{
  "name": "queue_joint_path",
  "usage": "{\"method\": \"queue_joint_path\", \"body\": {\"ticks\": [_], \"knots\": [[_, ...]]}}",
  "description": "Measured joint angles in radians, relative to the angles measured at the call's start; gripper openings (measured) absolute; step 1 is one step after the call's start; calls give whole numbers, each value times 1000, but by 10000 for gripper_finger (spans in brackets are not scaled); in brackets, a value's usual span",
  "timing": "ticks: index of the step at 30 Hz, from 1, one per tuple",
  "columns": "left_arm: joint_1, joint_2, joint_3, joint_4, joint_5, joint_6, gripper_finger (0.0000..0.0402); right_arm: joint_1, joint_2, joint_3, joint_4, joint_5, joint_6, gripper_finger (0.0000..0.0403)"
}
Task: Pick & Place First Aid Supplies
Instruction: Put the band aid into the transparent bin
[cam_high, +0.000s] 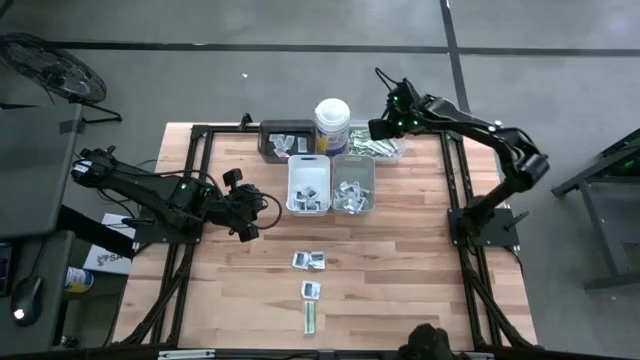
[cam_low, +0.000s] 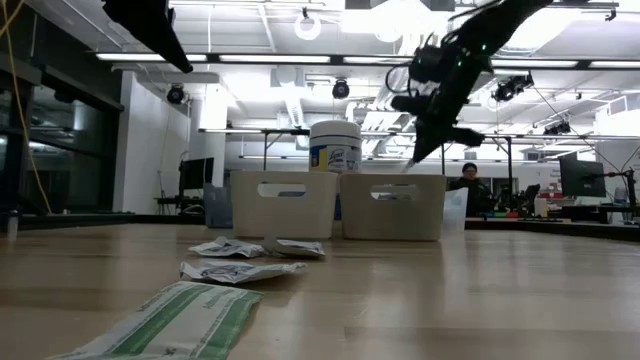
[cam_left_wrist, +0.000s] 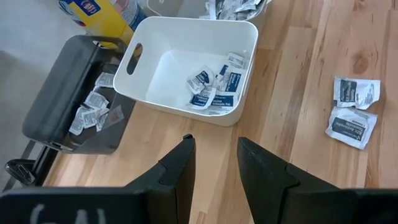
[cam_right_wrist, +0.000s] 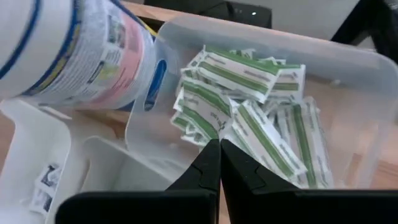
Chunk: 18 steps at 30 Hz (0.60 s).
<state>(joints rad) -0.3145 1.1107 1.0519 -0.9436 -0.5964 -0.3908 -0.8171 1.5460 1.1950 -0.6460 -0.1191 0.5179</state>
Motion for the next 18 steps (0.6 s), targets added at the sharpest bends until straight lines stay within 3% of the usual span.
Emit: {"method": "queue_joint_path", "body": {"ticks": [7,18], "knots": [[0,0,0,0,0,0,115,-34,90,0,46,-49,-15,0],[0,0,0,-1,1,0,115,-41,118,0,53,-50,-31,1]]}}
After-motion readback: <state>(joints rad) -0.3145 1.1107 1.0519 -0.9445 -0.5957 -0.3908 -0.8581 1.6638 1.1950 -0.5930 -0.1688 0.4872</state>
